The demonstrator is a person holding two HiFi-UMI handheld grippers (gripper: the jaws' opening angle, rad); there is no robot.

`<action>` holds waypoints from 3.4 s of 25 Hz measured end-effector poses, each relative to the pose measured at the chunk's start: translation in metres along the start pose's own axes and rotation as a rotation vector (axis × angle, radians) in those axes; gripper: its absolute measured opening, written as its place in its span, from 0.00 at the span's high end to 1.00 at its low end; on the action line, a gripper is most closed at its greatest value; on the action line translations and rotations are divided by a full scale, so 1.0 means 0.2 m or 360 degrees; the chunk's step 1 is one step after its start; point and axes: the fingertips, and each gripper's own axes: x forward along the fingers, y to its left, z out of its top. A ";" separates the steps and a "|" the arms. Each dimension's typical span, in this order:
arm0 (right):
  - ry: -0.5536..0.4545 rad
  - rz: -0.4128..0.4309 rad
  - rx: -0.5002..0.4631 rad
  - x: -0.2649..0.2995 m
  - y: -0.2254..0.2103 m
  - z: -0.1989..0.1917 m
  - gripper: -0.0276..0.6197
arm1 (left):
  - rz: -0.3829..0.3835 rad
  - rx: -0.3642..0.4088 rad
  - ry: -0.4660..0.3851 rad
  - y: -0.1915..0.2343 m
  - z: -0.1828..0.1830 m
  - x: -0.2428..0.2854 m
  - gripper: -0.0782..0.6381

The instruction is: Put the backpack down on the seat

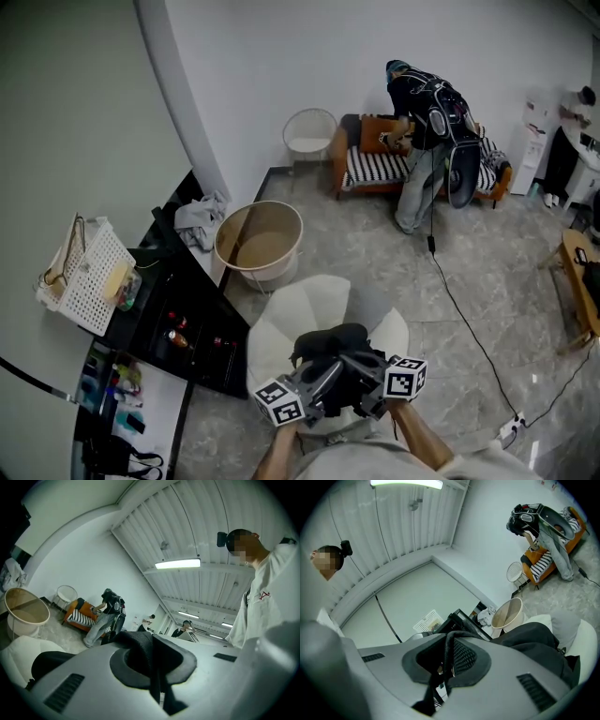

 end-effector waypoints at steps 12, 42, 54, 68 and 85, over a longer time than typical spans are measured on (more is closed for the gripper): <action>-0.0044 -0.0050 0.0009 0.12 -0.03 -0.01 0.88 | -0.0034 -0.0049 0.0003 0.11 0.03 -0.07 0.84; 0.0064 -0.0026 0.0096 0.07 -0.28 -0.19 0.88 | 0.0011 -0.0170 0.0010 0.23 -0.21 -0.03 0.84; 0.0158 -0.0118 0.0289 -0.09 -0.46 -0.67 0.88 | 0.0021 -0.0361 0.0026 0.25 -0.71 -0.17 0.84; 0.0271 -0.0207 0.0446 -0.13 -0.69 -1.07 0.89 | 0.0103 -0.0547 0.0090 0.38 -1.12 -0.30 0.84; 0.0226 -0.0179 0.0361 0.25 -1.13 -0.83 0.89 | 0.0107 -0.0462 0.0044 0.96 -0.99 -0.13 0.84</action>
